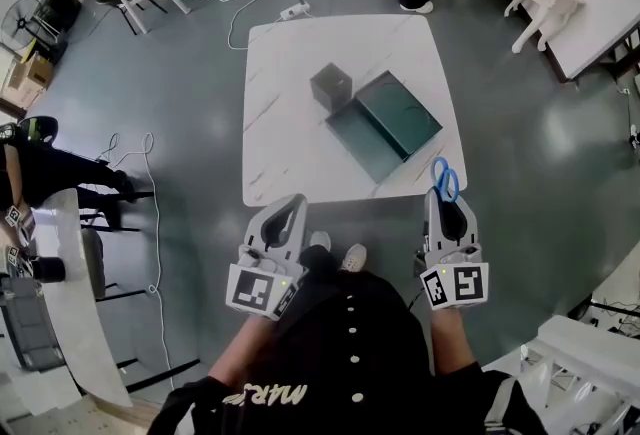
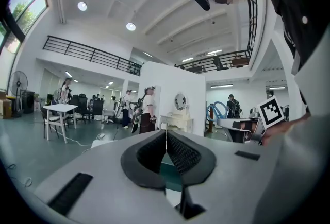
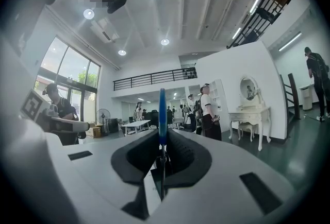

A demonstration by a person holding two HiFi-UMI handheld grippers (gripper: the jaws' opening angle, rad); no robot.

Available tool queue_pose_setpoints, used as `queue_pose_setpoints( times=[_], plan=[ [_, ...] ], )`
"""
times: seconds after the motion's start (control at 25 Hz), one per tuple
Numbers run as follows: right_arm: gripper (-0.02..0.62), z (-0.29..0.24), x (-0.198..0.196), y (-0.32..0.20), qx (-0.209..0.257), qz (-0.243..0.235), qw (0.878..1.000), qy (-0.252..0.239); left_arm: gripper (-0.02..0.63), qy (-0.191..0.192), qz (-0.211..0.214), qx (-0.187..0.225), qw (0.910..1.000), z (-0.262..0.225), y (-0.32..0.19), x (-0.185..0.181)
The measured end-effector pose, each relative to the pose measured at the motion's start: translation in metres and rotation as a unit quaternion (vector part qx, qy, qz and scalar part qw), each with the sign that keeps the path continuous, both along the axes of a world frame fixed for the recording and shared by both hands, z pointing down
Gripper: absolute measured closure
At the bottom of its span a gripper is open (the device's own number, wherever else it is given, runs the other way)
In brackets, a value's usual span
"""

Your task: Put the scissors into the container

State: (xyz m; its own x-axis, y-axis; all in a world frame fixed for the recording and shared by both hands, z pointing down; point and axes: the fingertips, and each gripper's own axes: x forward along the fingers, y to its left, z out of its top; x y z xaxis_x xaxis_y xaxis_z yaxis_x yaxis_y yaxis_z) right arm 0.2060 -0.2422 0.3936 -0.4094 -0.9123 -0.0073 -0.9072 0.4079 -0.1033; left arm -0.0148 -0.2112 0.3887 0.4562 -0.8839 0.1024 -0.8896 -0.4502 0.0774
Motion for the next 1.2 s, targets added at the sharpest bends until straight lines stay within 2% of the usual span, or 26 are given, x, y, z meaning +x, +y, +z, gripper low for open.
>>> queue_pose_setpoints(
  times=[0.28,0.52,0.88,1.2],
  plan=[
    [0.543,0.011,0.006,-0.023,-0.009,-0.001,1.000,-0.013,0.577,-0.001,0.005,-0.011,0.9999,0.012,-0.028,0.011],
    [0.543,0.006,0.009,-0.059,-0.010,0.001,1.000,-0.019,0.577,0.005,0.016,-0.001,0.9999,0.004,-0.072,0.022],
    [0.543,0.003,-0.009,-0.122,-0.009,-0.015,1.000,-0.009,0.577,0.009,0.019,0.009,0.9997,0.001,-0.131,0.011],
    [0.543,0.016,-0.033,-0.171,-0.034,-0.039,0.999,0.010,0.577,0.014,0.018,0.000,0.9997,0.004,-0.174,-0.003]
  ],
)
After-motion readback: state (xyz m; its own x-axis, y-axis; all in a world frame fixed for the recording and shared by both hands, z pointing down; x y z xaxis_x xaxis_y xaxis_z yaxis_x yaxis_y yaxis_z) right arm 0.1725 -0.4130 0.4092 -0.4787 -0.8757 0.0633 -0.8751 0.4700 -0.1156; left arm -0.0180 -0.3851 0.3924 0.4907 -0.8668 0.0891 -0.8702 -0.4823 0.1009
